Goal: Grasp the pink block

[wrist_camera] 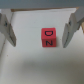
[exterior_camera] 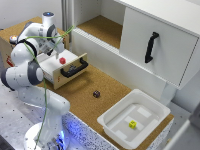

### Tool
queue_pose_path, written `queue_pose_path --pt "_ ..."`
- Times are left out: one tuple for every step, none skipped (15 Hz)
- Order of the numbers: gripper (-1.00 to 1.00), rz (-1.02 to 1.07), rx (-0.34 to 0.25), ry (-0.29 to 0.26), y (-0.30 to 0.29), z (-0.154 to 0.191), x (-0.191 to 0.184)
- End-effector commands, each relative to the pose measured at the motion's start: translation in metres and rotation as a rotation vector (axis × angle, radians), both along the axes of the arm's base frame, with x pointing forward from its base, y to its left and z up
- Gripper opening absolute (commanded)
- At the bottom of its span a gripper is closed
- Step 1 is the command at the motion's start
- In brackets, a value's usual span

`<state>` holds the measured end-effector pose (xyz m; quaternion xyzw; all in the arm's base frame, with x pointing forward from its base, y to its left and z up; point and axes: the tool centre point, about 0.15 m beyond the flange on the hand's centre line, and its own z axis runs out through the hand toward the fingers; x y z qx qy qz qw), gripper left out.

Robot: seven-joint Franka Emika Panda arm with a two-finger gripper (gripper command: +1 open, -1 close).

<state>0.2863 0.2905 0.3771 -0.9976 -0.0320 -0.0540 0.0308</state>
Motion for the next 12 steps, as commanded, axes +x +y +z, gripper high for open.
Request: queue_pose_path --pt "1.0 0.047 -0.042 -0.009 -0.005 -0.029 0.023" --pt "1.0 0.057 -0.038 -0.011 -0.006 -0.033 0.026" --pt "1.0 0.06 -0.031 -0.018 -0.007 -0.036 0.03" --pt "1.0 0.061 -0.039 -0.021 -0.009 -0.039 0.033" --pt "1.0 0.062 -0.037 -0.018 -0.011 -0.041 0.036" --pt "1.0 0.064 -0.036 -0.02 -0.013 -0.043 0.04" --pt "1.0 0.07 -0.039 -0.019 -0.014 -0.046 0.044" --pt "1.0 0.074 -0.028 -0.017 -0.016 -0.048 0.049" --pt "1.0 0.077 -0.031 -0.015 -0.016 -0.051 0.052" --pt "1.0 0.081 -0.03 -0.013 -0.016 -0.054 0.058" --pt "1.0 0.086 -0.03 -0.013 -0.015 -0.056 0.062" --pt "1.0 0.086 -0.028 -0.008 -0.014 -0.057 0.065"
